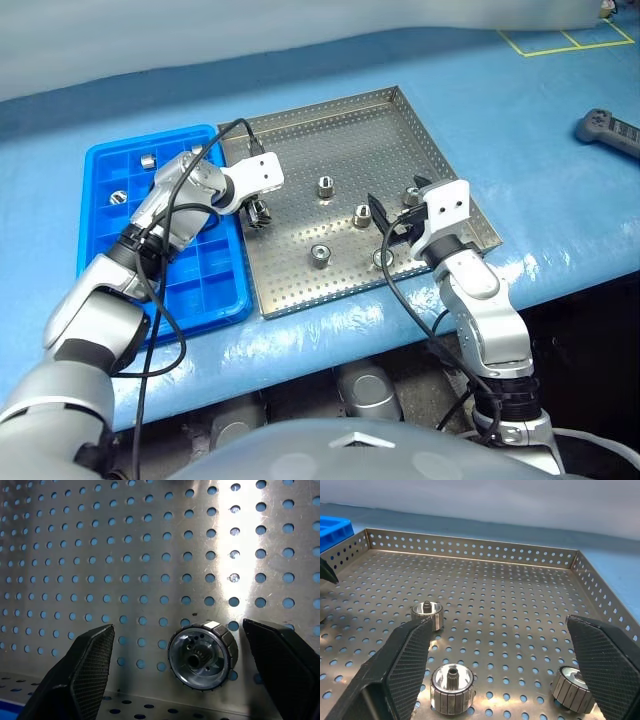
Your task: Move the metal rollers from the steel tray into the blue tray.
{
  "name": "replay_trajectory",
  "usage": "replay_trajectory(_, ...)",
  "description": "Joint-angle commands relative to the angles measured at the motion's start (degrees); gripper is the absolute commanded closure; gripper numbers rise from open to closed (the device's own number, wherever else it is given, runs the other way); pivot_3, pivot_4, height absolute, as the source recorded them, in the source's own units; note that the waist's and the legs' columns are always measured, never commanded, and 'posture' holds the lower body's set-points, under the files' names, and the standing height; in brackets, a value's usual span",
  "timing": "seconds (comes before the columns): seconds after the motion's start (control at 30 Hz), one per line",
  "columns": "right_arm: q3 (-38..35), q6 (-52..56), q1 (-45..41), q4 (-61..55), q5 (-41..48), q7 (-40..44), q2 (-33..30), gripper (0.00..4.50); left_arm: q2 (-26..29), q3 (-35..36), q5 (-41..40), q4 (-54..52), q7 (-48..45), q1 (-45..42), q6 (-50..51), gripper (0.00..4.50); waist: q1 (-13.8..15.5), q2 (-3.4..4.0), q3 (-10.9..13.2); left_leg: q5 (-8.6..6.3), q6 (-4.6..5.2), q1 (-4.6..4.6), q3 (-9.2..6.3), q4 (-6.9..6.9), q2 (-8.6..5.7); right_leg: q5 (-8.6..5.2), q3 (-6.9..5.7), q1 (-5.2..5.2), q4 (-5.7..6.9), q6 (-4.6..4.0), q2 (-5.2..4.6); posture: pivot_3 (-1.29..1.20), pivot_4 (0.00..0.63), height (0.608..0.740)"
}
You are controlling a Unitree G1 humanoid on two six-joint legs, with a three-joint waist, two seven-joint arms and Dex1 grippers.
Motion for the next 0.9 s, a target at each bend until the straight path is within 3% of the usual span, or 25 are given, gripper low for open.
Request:
replay_trajectory(0.03, -1.0, -0.5, -1.0, -1.5, 0.1, -0.9, 0.5, 0.00, 2.0, 0.4, 1.2, -2.2, -1.6, 1.2, -0.6, 0.02, 0.0, 0.01, 0.0, 0.00, 0.00, 0.01, 0.00, 0.00, 0.01, 0.00, 0.00, 0.00, 0.00, 0.00, 0.00, -0.34, 0.150, 0.740)
replay_trajectory(0.1, -1.2, -0.6, -1.1, -1.3, 0.1, -1.2, 0.6, 0.00, 2.4, 0.7, 1.3, -2.6, -1.8, 1.7, -0.2, 0.02, 0.0, 0.01, 0.0, 0.00, 0.00, 0.04, 0.02, -0.01, 0.02, 0.00, 0.03, 0.00, 0.03, 0.00, 0.01, -0.34, 0.150, 0.740)
replay_trajectory(0.2, -1.4, -0.7, -1.5, -0.5, 0.1, -1.7, 0.8, 0.00, 2.2, 1.3, 1.1, -2.5, -1.5, 2.1, 0.7, 0.58, 0.0, 0.01, 0.0, 0.00, 0.00, 0.04, 0.03, 0.01, 0.02, 0.00, 0.03, 0.00, 0.05, 0.00, 0.01, -0.33, 0.150, 0.740)
replay_trajectory(0.33, -1.3, -0.8, -2.2, 0.0, 0.0, -2.3, 1.1, 0.00, 1.3, 1.9, 0.9, -2.7, -1.3, 2.2, 1.7, 1.83, 0.0, 0.03, 0.0, 0.00, 0.01, 0.09, 0.08, -0.01, 0.03, 0.01, 0.08, 0.01, 0.05, 0.01, 0.03, -0.32, 0.150, 0.740)
replay_trajectory(0.83, -0.9, -1.6, -2.7, 1.2, -0.2, -3.0, 1.9, 0.00, 0.6, 7.1, -3.4, -3.8, -2.5, 1.1, 2.5, 1.83, 0.1, 0.12, -0.1, -0.01, 0.02, 0.16, 0.11, -0.13, 0.05, 0.01, 0.13, 0.02, 0.01, 0.01, 0.05, -0.33, 0.150, 0.740)
replay_trajectory(0.9, -0.8, -1.6, -2.8, 1.3, -0.3, -3.0, 2.0, 0.00, 0.6, 7.4, -3.6, -3.5, -2.5, 1.1, 2.4, 2.20, 0.1, 0.12, -0.1, -0.01, 0.02, 0.17, 0.12, -0.13, 0.05, 0.01, 0.13, 0.02, 0.02, 0.01, 0.05, -0.33, 0.150, 0.740)
